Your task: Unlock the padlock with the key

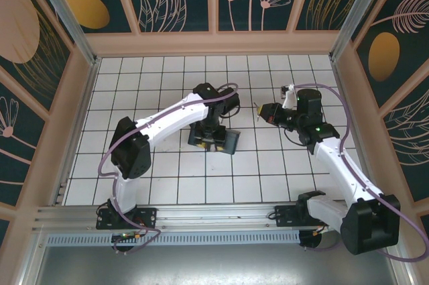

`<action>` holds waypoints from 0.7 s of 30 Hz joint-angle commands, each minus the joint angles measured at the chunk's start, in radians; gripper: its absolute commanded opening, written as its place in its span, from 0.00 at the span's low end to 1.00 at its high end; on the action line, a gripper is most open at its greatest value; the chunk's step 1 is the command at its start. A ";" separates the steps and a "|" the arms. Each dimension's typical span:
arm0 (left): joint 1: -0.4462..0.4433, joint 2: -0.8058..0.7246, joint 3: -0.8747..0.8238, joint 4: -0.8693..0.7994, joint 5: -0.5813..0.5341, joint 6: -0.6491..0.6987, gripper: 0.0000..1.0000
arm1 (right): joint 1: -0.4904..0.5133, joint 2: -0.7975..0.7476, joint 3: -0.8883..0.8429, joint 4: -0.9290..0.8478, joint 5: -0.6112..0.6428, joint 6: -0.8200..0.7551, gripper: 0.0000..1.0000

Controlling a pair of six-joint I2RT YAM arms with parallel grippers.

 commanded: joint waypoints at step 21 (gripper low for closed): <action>0.049 -0.070 0.068 0.117 -0.133 -0.096 0.62 | 0.006 -0.022 -0.028 0.054 -0.012 0.027 0.00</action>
